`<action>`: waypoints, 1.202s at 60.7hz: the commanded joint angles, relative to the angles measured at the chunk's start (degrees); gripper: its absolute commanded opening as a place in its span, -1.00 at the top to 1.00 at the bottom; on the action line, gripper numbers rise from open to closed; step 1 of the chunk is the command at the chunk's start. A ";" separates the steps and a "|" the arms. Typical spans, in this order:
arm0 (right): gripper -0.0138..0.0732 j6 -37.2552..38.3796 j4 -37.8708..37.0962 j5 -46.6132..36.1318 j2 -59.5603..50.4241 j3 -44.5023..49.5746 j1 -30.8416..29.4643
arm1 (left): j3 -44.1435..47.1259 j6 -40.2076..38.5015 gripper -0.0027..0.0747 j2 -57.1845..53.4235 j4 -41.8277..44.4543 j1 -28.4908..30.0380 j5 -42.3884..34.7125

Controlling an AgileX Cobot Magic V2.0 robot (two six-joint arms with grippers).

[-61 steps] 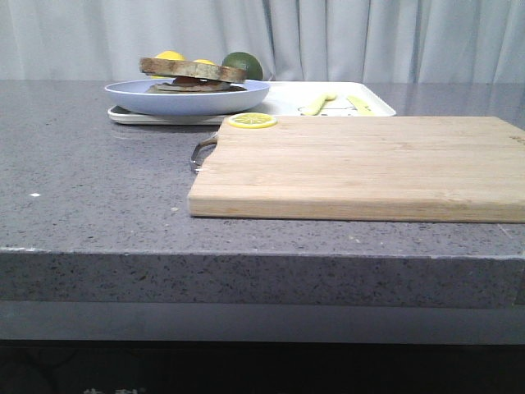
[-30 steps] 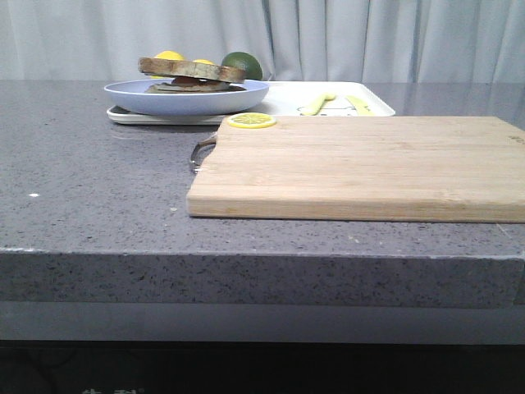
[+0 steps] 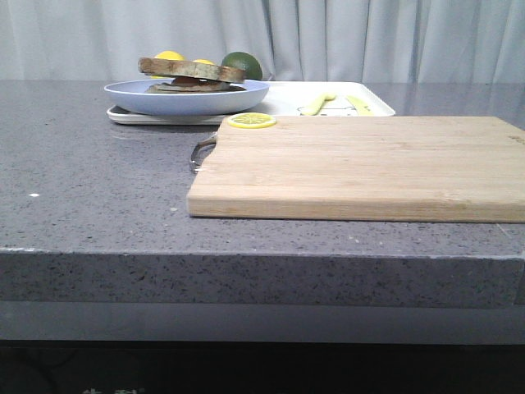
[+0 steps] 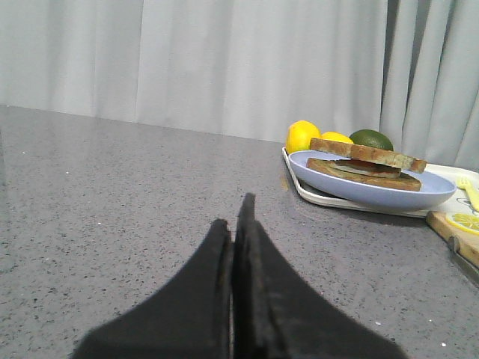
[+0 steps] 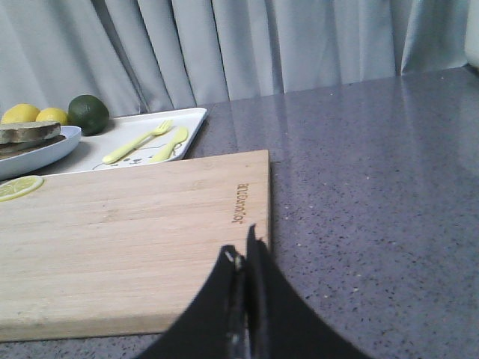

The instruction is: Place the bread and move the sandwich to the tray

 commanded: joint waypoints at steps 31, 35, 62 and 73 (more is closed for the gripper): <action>0.84 -0.08 -4.70 -5.77 -1.09 -0.15 -0.30 | 0.04 -0.48 0.98 -1.28 0.12 0.15 -5.03; 0.84 -1.52 -4.70 -5.85 -1.09 -0.15 -0.30 | 0.04 -0.48 0.98 -1.28 0.12 0.15 -5.03; 0.84 -3.89 -2.68 -5.84 -1.09 -0.15 -0.30 | 0.04 -0.48 0.98 -1.28 0.12 0.15 -5.03; 0.84 -3.89 -2.32 -5.79 -1.09 -0.15 -0.30 | 0.04 -0.48 0.98 -1.28 0.12 0.15 -5.03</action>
